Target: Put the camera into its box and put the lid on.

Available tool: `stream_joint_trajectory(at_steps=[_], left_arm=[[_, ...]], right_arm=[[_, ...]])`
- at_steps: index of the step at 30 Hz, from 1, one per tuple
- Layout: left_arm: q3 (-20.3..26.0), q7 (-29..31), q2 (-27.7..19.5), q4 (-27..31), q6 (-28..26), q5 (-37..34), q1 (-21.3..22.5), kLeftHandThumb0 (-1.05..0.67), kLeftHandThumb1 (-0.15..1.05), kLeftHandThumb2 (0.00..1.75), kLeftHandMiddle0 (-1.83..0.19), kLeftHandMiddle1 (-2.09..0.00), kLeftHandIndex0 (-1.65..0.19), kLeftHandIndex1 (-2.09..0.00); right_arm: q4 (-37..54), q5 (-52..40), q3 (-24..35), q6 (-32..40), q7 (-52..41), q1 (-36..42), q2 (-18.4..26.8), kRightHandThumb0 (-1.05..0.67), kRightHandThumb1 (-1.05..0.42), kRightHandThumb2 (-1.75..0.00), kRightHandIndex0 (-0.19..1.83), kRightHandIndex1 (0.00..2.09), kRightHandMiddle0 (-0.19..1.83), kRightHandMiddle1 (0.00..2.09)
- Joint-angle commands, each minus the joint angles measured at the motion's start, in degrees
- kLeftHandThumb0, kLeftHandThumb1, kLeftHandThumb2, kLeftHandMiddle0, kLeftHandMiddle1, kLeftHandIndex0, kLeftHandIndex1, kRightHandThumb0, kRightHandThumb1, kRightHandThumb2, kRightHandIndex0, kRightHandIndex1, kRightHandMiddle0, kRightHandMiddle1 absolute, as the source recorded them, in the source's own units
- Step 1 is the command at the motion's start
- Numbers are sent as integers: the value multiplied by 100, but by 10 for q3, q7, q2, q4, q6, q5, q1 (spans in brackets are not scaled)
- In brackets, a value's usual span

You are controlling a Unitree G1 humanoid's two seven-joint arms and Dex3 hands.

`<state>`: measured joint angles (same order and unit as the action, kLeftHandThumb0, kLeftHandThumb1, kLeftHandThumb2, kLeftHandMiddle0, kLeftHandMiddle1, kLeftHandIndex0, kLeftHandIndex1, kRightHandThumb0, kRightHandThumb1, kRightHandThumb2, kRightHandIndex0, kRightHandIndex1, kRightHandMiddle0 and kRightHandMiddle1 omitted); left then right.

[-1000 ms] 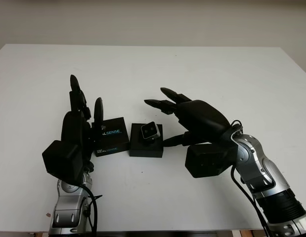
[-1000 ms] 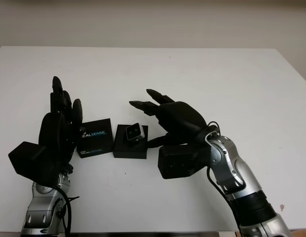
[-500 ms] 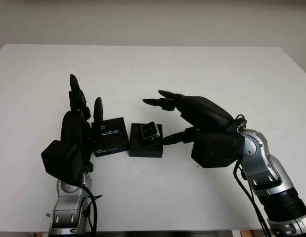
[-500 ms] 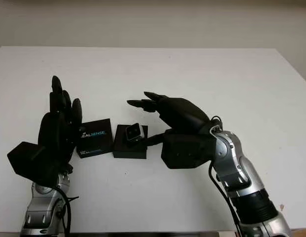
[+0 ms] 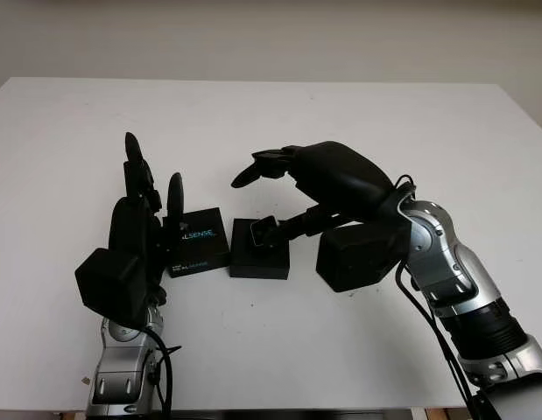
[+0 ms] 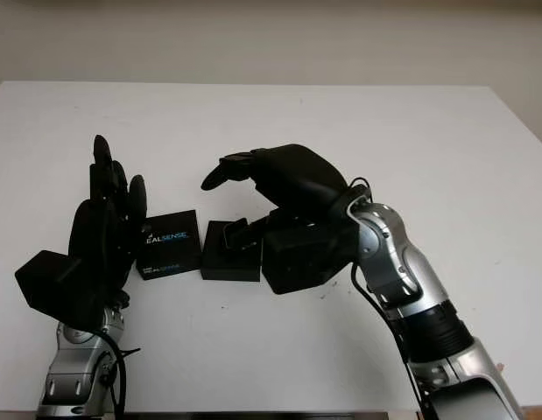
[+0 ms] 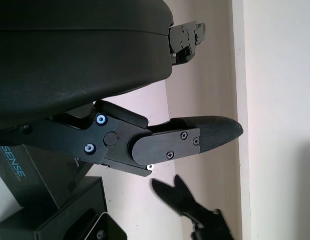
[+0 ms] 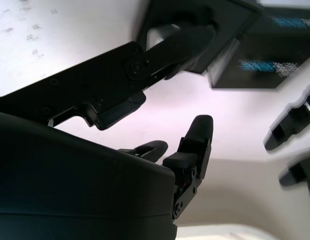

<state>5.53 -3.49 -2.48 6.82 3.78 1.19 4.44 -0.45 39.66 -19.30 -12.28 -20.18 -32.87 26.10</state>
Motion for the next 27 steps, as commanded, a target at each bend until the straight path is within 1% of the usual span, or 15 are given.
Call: stream_joint_trajectory(at_steps=[1,2,5,9,13,16,22,24,27], left_arm=[[-3,-2,2,10,1,3,3,-72,105,56,19,0,19,0],[-4,-3,2,10,0,3,4,-73,105,56,19,0,19,0],[-5,-5,4,9,1,4,5,-72,105,56,19,0,19,0],[-8,-8,5,6,5,8,5,-71,105,58,19,0,19,0],[-8,-8,4,4,9,11,4,-70,105,59,19,0,19,0],[-8,-9,6,5,8,10,4,-70,105,59,19,0,19,0],[-9,-11,7,5,6,11,4,-70,105,58,19,0,19,0],[-9,-11,7,5,6,12,5,-70,105,59,19,0,19,0],[-8,-12,8,4,8,11,5,-70,105,59,19,0,19,0]], right_arm=[[17,38,-12,-13,15,-9,16,-77,-84,-5,43,15,43,62],[20,51,-14,-16,20,-7,17,-78,-82,-5,45,14,47,59],[32,79,-22,-21,25,-3,19,-79,-80,-4,45,14,50,57],[64,128,-35,-14,18,6,23,-80,-80,-5,43,12,51,59],[76,151,-36,-10,14,13,21,-78,-80,-5,43,11,51,61],[77,157,-35,-9,19,17,18,-77,-80,-5,44,9,48,73],[64,161,-36,-7,43,22,7,-73,-79,-5,47,10,49,78],[55,162,-38,-10,54,22,6,-72,-79,-5,48,9,48,91],[44,165,-42,-13,67,20,6,-71,-81,-6,49,9,46,102]])
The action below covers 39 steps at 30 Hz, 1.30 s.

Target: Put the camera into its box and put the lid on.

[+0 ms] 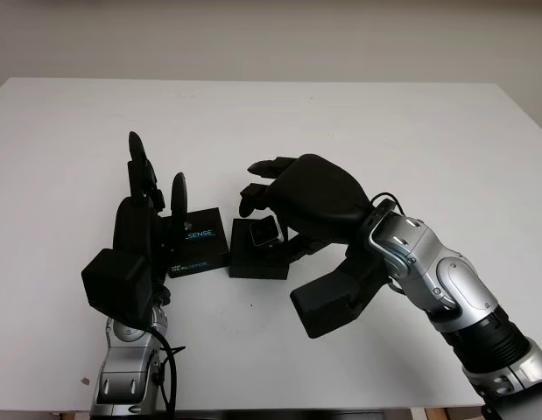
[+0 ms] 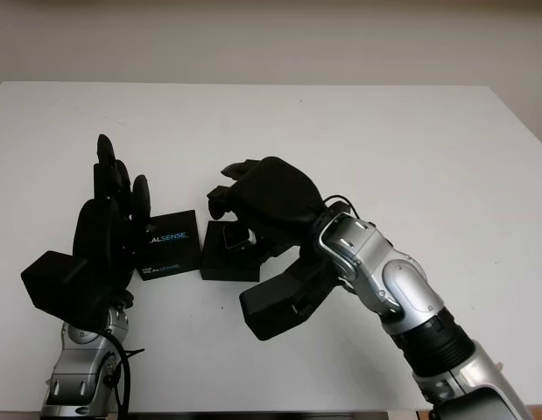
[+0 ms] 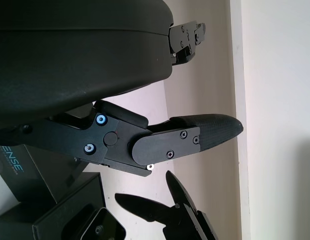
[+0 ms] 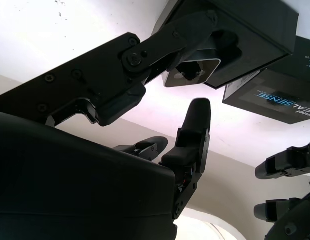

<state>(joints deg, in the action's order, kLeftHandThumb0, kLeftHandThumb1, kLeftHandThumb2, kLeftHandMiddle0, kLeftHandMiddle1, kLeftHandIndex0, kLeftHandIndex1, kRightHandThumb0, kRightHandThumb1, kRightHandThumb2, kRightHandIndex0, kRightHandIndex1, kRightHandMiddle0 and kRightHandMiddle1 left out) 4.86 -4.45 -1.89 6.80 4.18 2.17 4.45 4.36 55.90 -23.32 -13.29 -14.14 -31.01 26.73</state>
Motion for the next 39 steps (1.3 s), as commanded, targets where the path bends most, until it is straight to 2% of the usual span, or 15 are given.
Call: stream_joint_trajectory(at_steps=[1,6,25,29,39], left_arm=[[-2,-3,2,5,3,2,4,-71,105,59,19,0,19,0],[-2,-2,2,5,2,0,2,-70,105,58,19,0,19,0],[0,-3,1,-3,12,-1,6,-70,105,58,19,0,19,0],[0,-3,1,0,7,0,4,-71,105,58,19,0,19,0],[0,-6,3,4,4,-2,3,-71,105,57,19,0,19,0]], right_arm=[[-8,5,-3,-3,11,1,0,-71,-82,-6,49,9,45,103],[-25,15,-8,-3,30,-5,-1,-70,-83,-6,50,9,43,103],[-55,22,-14,-4,53,-14,-2,-70,-82,-5,52,7,50,71],[-56,20,-13,-4,53,-13,-2,-70,-83,-6,53,7,58,77],[-55,25,-14,-10,58,-12,3,-67,-85,-5,58,9,57,121]])
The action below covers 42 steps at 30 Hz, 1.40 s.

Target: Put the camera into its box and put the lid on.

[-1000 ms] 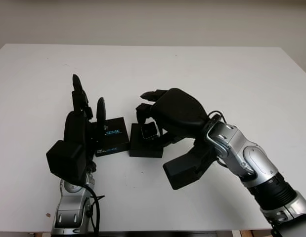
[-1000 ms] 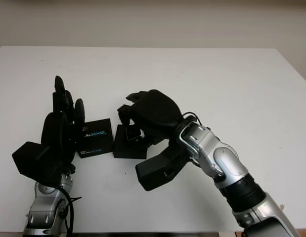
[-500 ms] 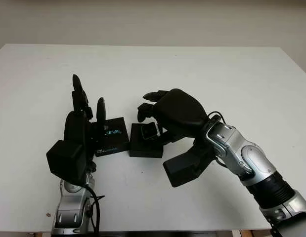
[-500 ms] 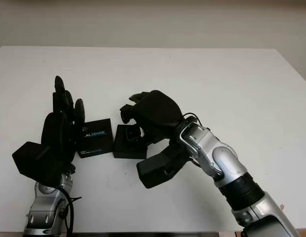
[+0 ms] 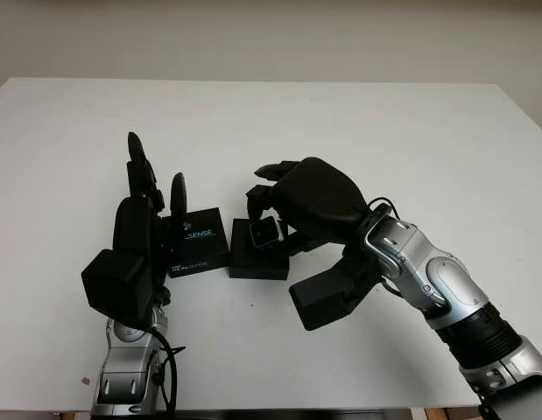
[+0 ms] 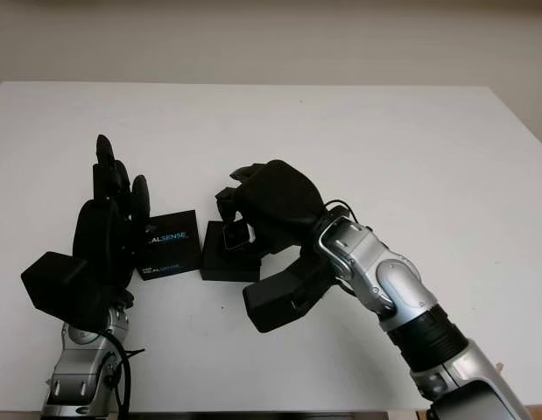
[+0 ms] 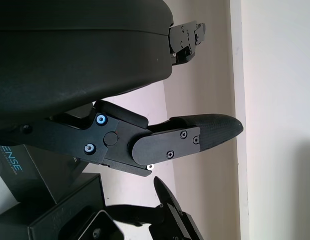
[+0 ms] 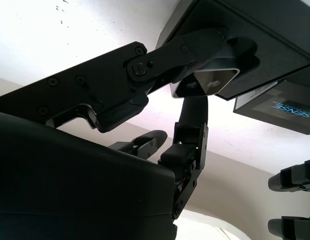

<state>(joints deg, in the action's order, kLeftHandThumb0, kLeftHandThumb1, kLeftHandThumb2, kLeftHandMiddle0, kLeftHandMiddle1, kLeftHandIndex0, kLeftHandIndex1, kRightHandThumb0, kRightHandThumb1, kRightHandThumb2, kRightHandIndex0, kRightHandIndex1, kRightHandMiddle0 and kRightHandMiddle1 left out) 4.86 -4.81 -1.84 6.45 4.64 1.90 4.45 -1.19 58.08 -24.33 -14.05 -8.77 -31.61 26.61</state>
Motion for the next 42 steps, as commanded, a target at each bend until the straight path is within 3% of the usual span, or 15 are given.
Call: stream_joint_trajectory(at_steps=[1,11,18,26,30,36,42], left_arm=[[-1,-2,3,8,-1,0,2,-71,105,57,19,0,19,0],[1,3,0,5,5,-3,1,-71,105,56,19,0,19,0],[0,1,0,11,1,-1,-3,-71,105,56,19,0,19,0],[1,1,1,13,-1,-3,-5,-70,105,57,19,0,19,0],[1,1,1,12,-1,-3,-4,-70,105,57,19,0,19,0],[1,1,1,9,3,-3,-5,-69,105,57,19,0,19,0],[1,2,0,8,3,-2,-4,-70,105,57,19,0,19,0]], right_arm=[[0,5,-4,-4,4,-6,5,-66,-85,-5,59,9,57,123],[7,32,-8,-5,5,-6,10,-63,-86,-6,65,12,61,138],[0,16,-4,-5,7,-2,1,-43,-85,-5,75,17,70,125],[-82,-196,47,-10,-55,-18,-36,-38,-89,-5,65,24,57,131],[-105,-304,84,17,-92,-22,-57,-37,-91,-6,44,50,46,151],[-98,-371,112,78,-119,-20,-74,-37,-91,-5,35,56,45,154],[-97,-393,117,96,-118,-13,-75,-36,-93,-6,32,57,43,157]])
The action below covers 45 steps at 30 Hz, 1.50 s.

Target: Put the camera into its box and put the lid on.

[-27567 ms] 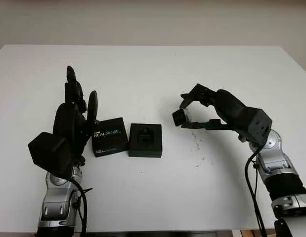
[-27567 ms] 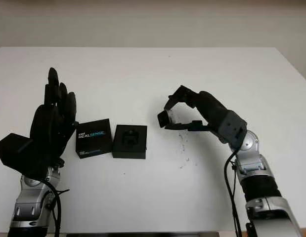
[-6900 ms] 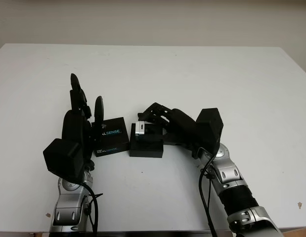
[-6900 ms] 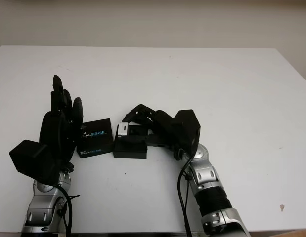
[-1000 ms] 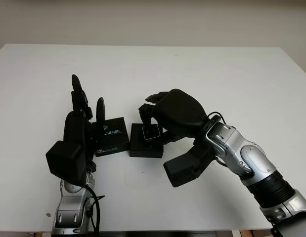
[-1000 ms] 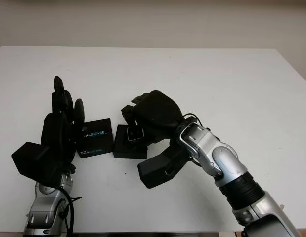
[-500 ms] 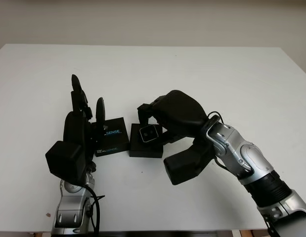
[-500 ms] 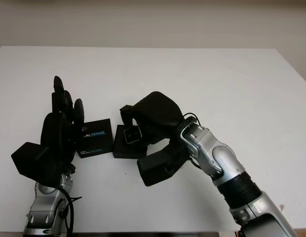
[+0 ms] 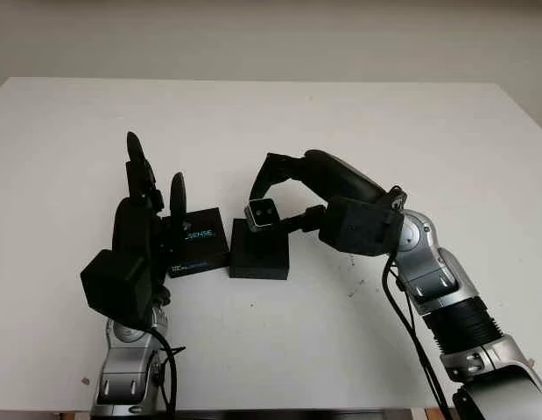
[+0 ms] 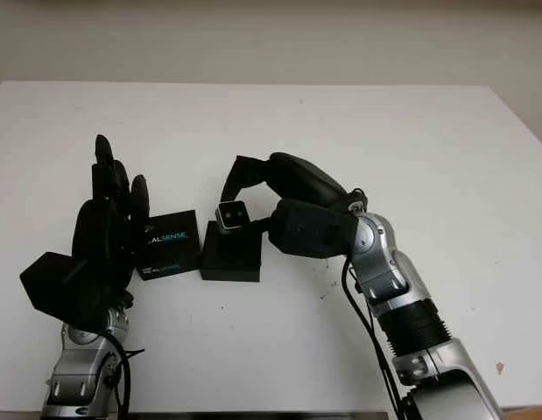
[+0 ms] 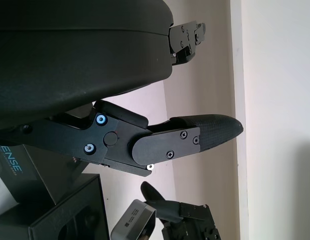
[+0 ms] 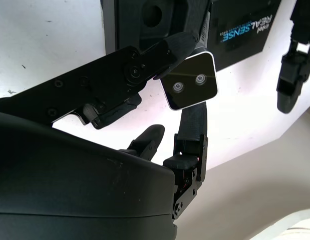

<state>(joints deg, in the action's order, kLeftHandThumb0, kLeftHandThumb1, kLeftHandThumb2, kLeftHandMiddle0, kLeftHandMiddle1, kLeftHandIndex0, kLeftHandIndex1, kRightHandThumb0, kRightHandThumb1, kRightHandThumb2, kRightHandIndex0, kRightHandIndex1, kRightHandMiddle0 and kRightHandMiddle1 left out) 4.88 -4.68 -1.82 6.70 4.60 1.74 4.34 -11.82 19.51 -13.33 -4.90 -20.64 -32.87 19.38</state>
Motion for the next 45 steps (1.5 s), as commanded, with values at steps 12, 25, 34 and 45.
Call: stream_joint_trajectory(at_steps=[12,25,34,45], left_arm=[[0,-3,0,12,-3,0,-3,-71,105,56,19,0,19,0],[-7,-6,12,22,-11,2,-1,-72,105,57,19,0,19,0],[-5,-8,16,25,-9,3,-4,-73,105,56,19,0,19,0],[-2,-7,20,28,-10,-5,-6,-72,105,55,19,0,19,0]], right_arm=[[57,-23,18,46,36,49,-30,-35,-97,-6,26,48,35,183],[219,1,-1,178,65,126,-70,-31,-103,-6,27,36,20,208],[217,45,-22,177,95,139,-74,-30,-103,-6,30,35,21,206],[170,71,-30,176,98,119,-73,-32,-103,-5,34,32,24,205]])
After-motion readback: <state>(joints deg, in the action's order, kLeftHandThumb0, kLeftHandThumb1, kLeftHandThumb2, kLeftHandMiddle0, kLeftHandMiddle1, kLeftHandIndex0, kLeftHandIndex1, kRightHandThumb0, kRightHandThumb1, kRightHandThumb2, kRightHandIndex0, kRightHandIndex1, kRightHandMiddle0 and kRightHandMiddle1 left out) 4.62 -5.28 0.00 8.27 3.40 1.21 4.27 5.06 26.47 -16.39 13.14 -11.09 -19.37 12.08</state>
